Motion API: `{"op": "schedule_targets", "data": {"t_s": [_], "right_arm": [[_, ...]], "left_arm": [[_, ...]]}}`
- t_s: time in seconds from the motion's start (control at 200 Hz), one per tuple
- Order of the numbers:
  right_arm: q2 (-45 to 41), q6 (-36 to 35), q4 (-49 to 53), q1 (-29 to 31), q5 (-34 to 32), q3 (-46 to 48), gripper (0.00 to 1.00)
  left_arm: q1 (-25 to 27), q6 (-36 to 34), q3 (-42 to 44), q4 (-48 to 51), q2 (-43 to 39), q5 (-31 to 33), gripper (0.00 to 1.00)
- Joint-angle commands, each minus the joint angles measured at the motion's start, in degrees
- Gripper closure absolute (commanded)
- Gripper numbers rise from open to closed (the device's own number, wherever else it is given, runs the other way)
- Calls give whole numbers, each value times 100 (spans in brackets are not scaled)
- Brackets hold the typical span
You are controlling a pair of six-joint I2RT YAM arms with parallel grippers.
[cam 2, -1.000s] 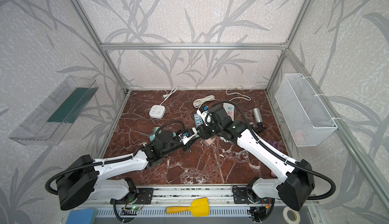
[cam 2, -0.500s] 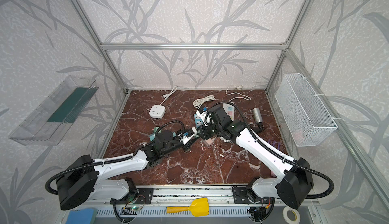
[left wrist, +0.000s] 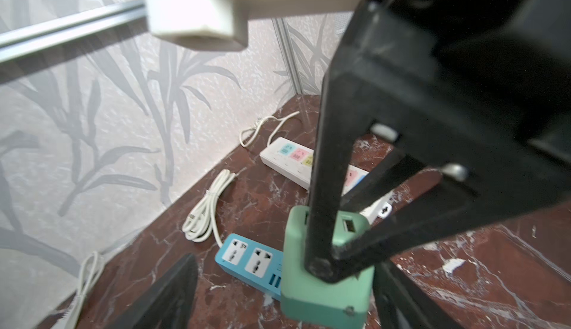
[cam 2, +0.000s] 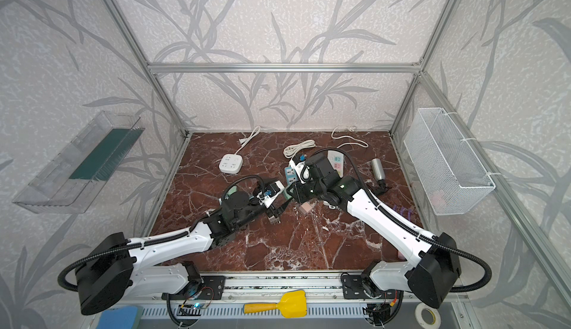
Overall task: Insert the plug
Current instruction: 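Bring green adapter to right gripper while right gripper closes on it, then open left gripper and withdraw while right gripper carries adapter to blue strip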
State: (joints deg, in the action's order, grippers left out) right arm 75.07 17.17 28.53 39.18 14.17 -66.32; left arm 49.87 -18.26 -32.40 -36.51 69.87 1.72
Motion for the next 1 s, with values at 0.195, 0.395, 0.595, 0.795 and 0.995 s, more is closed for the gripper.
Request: {"op": "schedule_targets", "data": {"t_s": [0.195, 0.395, 0.595, 0.795, 0.995], "right_arm": [[685, -61, -42, 8, -1503, -797, 100], [1329, -186, -73, 2, -1690, -1192, 100], [1696, -256, -302, 3, -1714, -1314, 100], [2207, -591, -210, 2, -2000, -1512, 100], [2916, -913, -319, -15, -2308, -1882, 100]], "left_arm": [[-27, 136, 205, -2068, -181, 2450, 10], [-193, 1098, -251, -1440, -153, 4445, 7], [-652, 3121, -731, 1169, -421, 4449, 7], [-779, 3377, -856, 1557, -406, 4335, 7], [-1189, 4555, -1174, 2652, -278, 3750, 6]]}}
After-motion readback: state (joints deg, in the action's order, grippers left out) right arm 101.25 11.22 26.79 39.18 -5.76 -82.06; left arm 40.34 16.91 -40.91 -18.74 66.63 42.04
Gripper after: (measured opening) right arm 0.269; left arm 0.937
